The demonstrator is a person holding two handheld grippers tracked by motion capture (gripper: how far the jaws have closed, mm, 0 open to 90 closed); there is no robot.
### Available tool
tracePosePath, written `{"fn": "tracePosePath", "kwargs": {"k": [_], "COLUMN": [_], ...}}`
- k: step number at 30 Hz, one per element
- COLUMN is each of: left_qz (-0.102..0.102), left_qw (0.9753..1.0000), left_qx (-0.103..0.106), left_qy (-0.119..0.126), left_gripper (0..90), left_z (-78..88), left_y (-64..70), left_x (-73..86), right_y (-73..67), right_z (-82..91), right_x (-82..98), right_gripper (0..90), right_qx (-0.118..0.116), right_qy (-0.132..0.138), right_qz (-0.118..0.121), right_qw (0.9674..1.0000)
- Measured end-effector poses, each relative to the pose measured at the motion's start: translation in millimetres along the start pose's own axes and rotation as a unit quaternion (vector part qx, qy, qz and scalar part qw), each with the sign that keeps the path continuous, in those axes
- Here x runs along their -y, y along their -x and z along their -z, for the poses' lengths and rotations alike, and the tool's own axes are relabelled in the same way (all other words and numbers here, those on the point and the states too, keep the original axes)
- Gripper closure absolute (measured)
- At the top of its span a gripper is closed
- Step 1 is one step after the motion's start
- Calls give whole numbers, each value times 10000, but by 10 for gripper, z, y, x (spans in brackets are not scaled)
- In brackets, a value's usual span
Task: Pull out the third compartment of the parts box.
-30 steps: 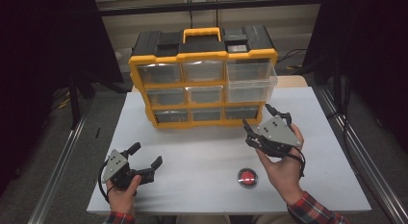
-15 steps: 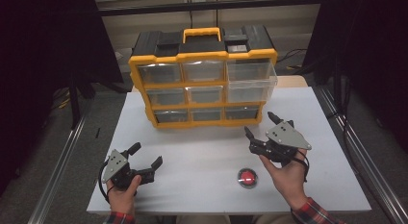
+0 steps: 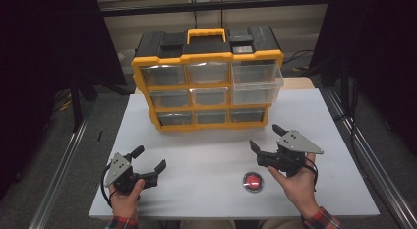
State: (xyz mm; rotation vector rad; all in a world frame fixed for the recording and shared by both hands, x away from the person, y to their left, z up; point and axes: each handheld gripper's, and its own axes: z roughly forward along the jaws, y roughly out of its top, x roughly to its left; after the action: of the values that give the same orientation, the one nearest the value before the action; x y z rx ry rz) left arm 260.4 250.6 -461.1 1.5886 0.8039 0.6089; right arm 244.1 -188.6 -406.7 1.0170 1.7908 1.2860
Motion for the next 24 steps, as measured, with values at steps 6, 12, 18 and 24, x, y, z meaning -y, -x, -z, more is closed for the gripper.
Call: {"fn": "tracePosePath", "kwargs": {"k": [6, 12, 18, 24], "left_qz": [33, 70, -30, 50], "left_qw": [10000, 10000, 10000, 10000], "left_qx": [15, 6, 14, 43], "left_qy": [26, 21, -57, 26], "left_gripper": [45, 45, 45, 45], "left_z": [-3, -1, 10, 2], "left_y": [2, 6, -10, -12], "left_x": [2, 6, 6, 13], "right_y": [42, 68, 79, 134], "right_z": [13, 10, -14, -24], "right_x": [83, 171, 267, 364], "right_gripper": [127, 98, 75, 42], "right_qx": [-123, -421, -759, -1136], "right_qy": [-13, -110, -230, -424], "right_qz": [-79, -128, -348, -439], "right_qw": [9999, 9990, 9962, 9916]}}
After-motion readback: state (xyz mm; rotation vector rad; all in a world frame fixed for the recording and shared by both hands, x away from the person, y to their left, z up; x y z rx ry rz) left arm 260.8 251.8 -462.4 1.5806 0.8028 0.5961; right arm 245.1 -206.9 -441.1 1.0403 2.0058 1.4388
